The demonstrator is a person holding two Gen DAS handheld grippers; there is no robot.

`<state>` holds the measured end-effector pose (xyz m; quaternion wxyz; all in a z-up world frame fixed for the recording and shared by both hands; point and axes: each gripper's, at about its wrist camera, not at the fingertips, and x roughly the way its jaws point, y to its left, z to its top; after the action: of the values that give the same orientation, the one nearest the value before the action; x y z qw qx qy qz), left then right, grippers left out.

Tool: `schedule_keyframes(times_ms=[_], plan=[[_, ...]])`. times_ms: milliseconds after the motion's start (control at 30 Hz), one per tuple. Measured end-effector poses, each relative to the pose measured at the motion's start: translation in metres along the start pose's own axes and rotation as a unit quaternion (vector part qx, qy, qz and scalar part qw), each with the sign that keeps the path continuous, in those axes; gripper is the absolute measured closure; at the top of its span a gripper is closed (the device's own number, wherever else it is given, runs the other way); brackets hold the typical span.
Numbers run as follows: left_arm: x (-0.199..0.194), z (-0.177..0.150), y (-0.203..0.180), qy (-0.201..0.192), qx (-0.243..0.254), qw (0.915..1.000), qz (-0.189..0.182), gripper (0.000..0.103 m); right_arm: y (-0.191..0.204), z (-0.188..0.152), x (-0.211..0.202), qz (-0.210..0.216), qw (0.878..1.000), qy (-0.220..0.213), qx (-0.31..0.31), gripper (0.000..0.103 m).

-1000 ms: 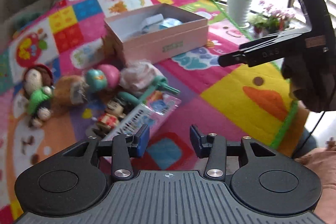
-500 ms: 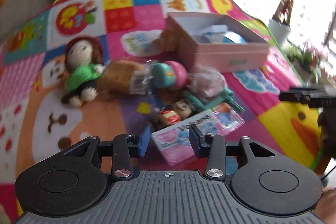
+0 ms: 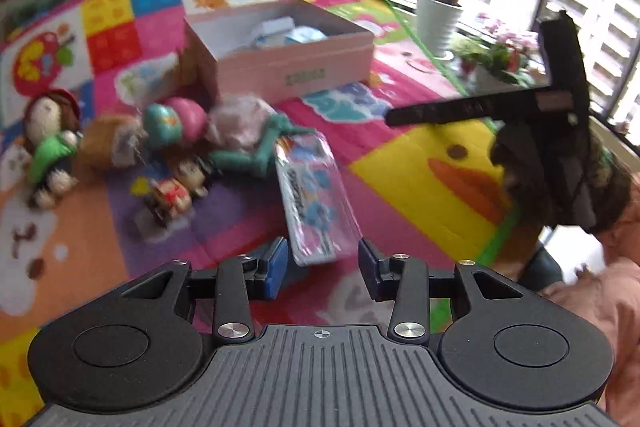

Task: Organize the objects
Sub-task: 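Grasp the Volcano card pack with the left gripper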

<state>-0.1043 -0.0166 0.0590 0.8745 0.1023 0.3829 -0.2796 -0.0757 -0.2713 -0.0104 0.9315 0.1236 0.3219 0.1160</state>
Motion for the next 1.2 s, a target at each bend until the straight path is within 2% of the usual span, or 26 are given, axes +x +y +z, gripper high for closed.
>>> schedule_keyframes(times_ms=[67, 133, 333, 367, 433, 567, 667, 833, 1033, 1200], plan=[[-0.002, 0.012, -0.002, -0.012, -0.014, 0.9995, 0.025, 0.059, 0.000, 0.000, 0.000, 0.000, 1.000, 0.000, 0.000, 0.006], [0.003, 0.023, -0.004, -0.015, -0.026, 0.9990, 0.032, 0.059, 0.000, 0.000, 0.000, 0.000, 1.000, 0.000, 0.000, 0.006], [0.053, 0.040, -0.010, 0.024, -0.030, 0.9959, 0.082, 0.059, -0.003, -0.001, -0.001, 0.005, 1.000, -0.004, 0.008, 0.005], [0.056, 0.041, -0.010, 0.013, -0.036, 0.9961, 0.080, 0.059, -0.003, -0.001, -0.001, 0.005, 1.000, -0.005, 0.010, 0.005], [0.063, 0.044, -0.011, 0.018, -0.044, 0.9961, 0.074, 0.057, -0.004, -0.001, -0.001, 0.007, 1.000, -0.005, 0.014, 0.005], [0.081, 0.044, -0.023, 0.058, -0.043, 0.9962, 0.049, 0.058, -0.006, 0.000, -0.002, 0.011, 1.000, -0.006, 0.021, 0.004], [0.080, 0.037, -0.035, 0.051, -0.020, 0.9966, 0.062, 0.058, -0.007, 0.000, -0.002, 0.012, 1.000, -0.008, 0.024, 0.003], [0.074, 0.032, -0.024, 0.038, -0.064, 0.9960, 0.049, 0.068, -0.008, -0.001, -0.002, 0.012, 1.000, -0.008, 0.026, 0.003], [0.068, 0.026, -0.008, 0.021, -0.114, 0.9927, 0.035, 0.073, 0.001, -0.001, 0.002, -0.008, 1.000, 0.002, 0.001, 0.003], [0.050, 0.005, 0.020, -0.008, -0.154, 0.9864, 0.057, 0.074, 0.023, 0.001, 0.008, -0.033, 0.998, 0.019, -0.052, 0.003]])
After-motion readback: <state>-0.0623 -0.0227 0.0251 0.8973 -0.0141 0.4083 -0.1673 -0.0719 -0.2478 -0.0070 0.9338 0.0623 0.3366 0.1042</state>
